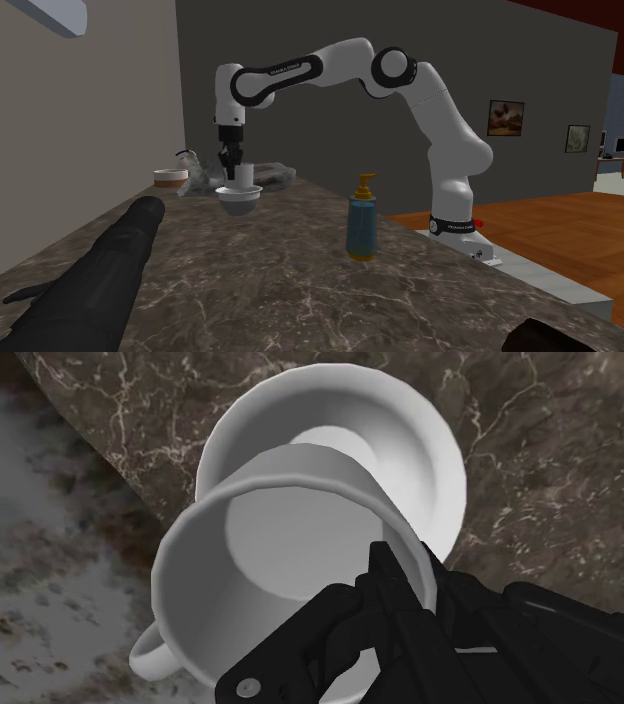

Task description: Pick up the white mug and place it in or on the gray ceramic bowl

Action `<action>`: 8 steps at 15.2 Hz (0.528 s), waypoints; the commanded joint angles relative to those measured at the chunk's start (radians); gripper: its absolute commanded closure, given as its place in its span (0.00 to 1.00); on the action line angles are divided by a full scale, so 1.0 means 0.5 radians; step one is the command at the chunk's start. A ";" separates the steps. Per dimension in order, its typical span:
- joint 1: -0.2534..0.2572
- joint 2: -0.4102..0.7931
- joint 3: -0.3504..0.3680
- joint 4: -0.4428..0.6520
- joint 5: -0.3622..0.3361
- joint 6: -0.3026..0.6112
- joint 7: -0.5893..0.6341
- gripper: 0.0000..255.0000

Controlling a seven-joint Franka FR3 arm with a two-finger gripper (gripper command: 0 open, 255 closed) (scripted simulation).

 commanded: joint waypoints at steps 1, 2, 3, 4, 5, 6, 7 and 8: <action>0.001 0.005 0.000 -0.007 -0.001 0.014 0.002 1.00; 0.001 0.005 0.000 -0.007 -0.001 0.014 0.002 1.00; 0.001 0.005 0.000 -0.007 -0.001 0.014 0.002 1.00; 0.001 0.005 0.000 -0.007 -0.001 0.014 0.002 1.00; 0.001 0.005 0.000 -0.007 -0.001 0.014 0.002 1.00; 0.001 0.005 0.000 -0.007 -0.001 0.014 0.002 1.00; 0.001 0.005 0.000 -0.007 -0.001 0.014 0.002 1.00; 0.001 0.005 0.000 -0.007 -0.001 0.014 0.002 0.00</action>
